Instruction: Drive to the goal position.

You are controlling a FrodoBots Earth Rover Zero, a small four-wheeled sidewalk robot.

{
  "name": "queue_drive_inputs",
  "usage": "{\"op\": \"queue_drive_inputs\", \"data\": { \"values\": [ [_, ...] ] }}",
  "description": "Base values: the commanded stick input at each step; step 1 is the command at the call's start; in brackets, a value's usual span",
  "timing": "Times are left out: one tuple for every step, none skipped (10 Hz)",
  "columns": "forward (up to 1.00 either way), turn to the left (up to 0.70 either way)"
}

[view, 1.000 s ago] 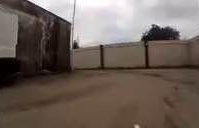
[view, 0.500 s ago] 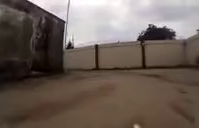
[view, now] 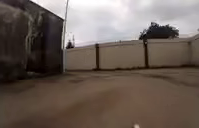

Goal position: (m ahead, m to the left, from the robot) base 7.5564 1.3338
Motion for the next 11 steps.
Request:
{"op": "queue_drive_inputs", "data": {
  "values": [
    [1.0, 0.0],
    [1.0, 0.0],
    [1.0, 0.0],
    [1.0, 0.0],
    [1.0, 0.0],
    [1.0, 0.0],
    [1.0, 0.0],
    [1.0, 0.0],
    [1.0, 0.0],
    [1.0, 0.0],
    [1.0, 0.0]
  ]
}}
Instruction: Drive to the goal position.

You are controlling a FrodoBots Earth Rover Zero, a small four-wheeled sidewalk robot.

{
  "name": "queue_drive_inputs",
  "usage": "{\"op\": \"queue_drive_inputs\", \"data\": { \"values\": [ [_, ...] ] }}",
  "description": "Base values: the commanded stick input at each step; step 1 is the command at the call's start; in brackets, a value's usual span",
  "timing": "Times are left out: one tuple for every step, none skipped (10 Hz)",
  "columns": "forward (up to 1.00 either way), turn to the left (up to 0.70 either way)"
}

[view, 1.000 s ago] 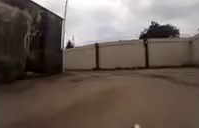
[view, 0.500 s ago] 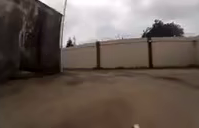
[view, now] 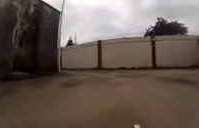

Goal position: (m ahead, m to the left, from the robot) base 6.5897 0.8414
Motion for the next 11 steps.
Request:
{"op": "queue_drive_inputs", "data": {
  "values": [
    [1.0, 0.0],
    [1.0, 0.0],
    [1.0, 0.0],
    [1.0, 0.0],
    [1.0, 0.0],
    [1.0, 0.0],
    [1.0, 0.0],
    [1.0, 0.0],
    [1.0, 0.0],
    [1.0, 0.0],
    [1.0, 0.0]
  ]
}}
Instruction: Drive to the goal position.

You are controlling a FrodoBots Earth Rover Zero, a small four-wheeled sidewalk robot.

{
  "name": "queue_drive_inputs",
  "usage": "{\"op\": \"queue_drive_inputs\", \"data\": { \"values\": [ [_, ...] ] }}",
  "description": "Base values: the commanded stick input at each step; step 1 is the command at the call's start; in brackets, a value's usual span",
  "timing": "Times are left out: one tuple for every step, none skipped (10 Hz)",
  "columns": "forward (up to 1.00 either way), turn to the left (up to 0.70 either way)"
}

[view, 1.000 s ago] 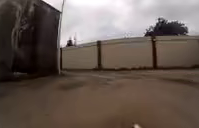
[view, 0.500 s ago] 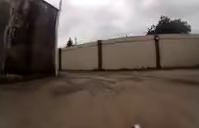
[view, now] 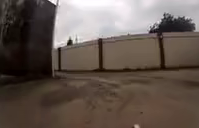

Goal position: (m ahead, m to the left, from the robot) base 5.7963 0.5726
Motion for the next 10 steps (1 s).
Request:
{"op": "queue_drive_inputs", "data": {
  "values": [
    [1.0, 0.0],
    [1.0, 0.0],
    [1.0, 0.0],
    [1.0, 0.0],
    [1.0, 0.0],
    [1.0, 0.0],
    [1.0, 0.0],
    [1.0, 0.0],
    [1.0, 0.0],
    [1.0, 0.0]
  ]
}}
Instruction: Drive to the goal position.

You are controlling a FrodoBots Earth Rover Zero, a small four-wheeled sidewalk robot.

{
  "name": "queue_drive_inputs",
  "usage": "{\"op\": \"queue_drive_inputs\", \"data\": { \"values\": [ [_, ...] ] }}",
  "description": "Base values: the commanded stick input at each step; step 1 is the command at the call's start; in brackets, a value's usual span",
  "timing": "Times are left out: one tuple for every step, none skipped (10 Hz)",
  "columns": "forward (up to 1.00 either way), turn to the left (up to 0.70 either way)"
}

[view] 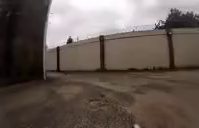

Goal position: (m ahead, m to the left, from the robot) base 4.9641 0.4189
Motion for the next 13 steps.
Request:
{"op": "queue_drive_inputs", "data": {
  "values": [
    [1.0, 0.0],
    [1.0, 0.04],
    [1.0, 0.21],
    [1.0, 0.27],
    [1.0, 0.27],
    [1.0, 0.13],
    [1.0, 0.0],
    [1.0, 0.0],
    [1.0, 0.0],
    [1.0, 0.0],
    [1.0, 0.0],
    [1.0, 0.0],
    [1.0, 0.0]
  ]
}}
